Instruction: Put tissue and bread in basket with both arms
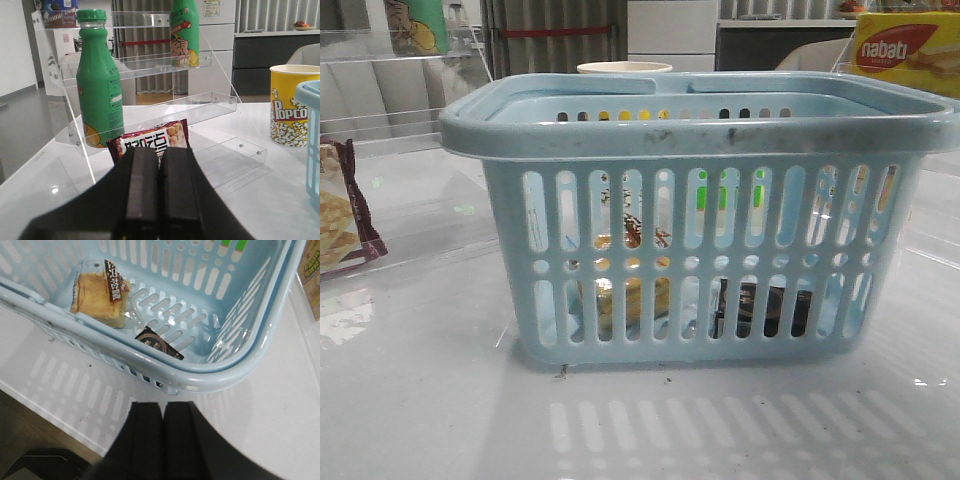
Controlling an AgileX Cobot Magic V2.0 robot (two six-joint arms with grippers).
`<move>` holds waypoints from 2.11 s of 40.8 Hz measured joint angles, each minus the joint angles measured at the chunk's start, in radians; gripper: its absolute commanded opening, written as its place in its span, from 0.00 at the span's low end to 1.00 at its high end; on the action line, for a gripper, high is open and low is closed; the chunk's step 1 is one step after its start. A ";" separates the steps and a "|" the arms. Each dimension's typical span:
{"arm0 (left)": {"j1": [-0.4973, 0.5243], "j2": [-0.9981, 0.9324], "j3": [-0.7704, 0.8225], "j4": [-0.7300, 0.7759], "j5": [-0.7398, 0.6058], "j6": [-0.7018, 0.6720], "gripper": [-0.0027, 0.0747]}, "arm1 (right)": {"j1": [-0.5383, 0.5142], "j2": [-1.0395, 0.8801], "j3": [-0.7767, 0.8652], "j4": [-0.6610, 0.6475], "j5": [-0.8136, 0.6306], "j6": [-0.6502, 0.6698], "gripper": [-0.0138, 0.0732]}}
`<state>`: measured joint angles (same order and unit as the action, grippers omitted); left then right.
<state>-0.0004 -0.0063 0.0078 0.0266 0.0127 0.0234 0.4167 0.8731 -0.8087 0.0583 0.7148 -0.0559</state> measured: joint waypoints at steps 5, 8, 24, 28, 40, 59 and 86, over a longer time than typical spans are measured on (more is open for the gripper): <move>0.000 0.000 0.000 0.000 -0.002 0.000 0.15 | 0.000 0.000 0.000 0.000 0.000 0.000 0.22; 0.000 0.000 0.000 0.000 -0.002 0.000 0.15 | 0.000 0.000 0.000 0.000 0.000 0.000 0.22; 0.000 0.000 0.000 0.000 -0.005 0.000 0.15 | 0.000 0.000 0.000 0.000 0.000 0.000 0.22; 0.000 0.000 0.000 0.000 -0.005 0.000 0.15 | 0.000 0.000 0.000 0.000 0.000 0.000 0.22; 0.000 0.000 0.000 0.000 -0.005 0.000 0.15 | 0.002 0.000 0.000 0.000 0.000 0.000 0.22; 0.000 0.000 0.000 -0.001 -0.005 0.000 0.15 | -0.360 -0.478 0.428 -0.012 -0.384 0.000 0.22; 0.000 0.000 0.000 -0.001 -0.005 0.000 0.15 | -0.444 -0.884 0.838 -0.012 -0.642 0.000 0.22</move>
<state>-0.0004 -0.0063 0.0078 0.0260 0.0081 0.0234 -0.0270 -0.0108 0.0291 0.0467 0.0725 -0.0559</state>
